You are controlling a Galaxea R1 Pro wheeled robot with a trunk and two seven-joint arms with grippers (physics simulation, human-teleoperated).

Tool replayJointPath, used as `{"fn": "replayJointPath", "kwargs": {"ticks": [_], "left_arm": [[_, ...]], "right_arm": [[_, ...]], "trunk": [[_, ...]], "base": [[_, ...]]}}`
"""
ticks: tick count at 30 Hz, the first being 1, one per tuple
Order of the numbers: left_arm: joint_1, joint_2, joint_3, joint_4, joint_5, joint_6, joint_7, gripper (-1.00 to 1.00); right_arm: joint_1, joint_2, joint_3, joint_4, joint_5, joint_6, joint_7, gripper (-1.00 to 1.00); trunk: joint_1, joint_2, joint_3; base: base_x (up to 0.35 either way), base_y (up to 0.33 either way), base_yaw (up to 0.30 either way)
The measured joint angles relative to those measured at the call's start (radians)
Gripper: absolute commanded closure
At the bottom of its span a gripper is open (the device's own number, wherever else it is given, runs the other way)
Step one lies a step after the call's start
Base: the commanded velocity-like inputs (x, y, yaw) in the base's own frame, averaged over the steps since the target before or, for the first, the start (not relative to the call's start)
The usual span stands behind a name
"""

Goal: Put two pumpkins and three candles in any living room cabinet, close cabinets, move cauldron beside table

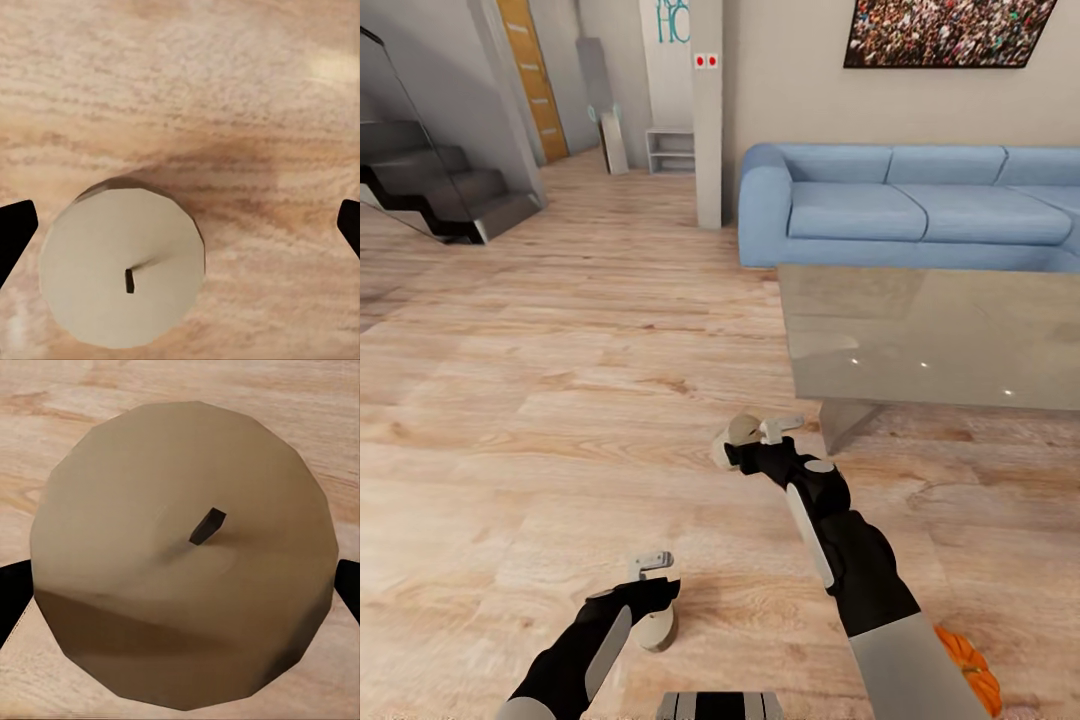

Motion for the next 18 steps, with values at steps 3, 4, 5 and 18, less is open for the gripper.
{"fn": "replayJointPath", "kwargs": {"ticks": [3, 4, 5, 18], "left_arm": [[0.000, 0.002, 0.001, 0.001, 0.000, 0.000, 0.001, -1.00], [0.000, 0.002, 0.001, 0.001, 0.000, 0.000, 0.002, -1.00], [0.000, 0.003, 0.001, 0.002, 0.000, -0.001, 0.003, -1.00], [0.000, 0.011, 0.005, -0.003, -0.003, -0.002, 0.010, -1.00]], "right_arm": [[0.000, -0.001, 0.000, 0.000, 0.001, 0.001, 0.022, 1.00], [0.000, -0.001, 0.000, 0.000, 0.002, 0.001, 0.025, 1.00], [0.001, -0.001, 0.000, 0.000, 0.002, 0.000, 0.026, 1.00], [0.001, -0.001, 0.001, 0.000, 0.003, 0.000, 0.032, 1.00]], "trunk": [[0.001, -0.001, -0.012], [0.002, -0.001, -0.015], [0.002, -0.001, -0.019], [0.008, -0.004, -0.070]], "base": [[0.000, 0.000, 0.000], [0.000, 0.000, 0.000], [0.000, 0.000, 0.000], [0.000, 0.000, 0.000]]}}
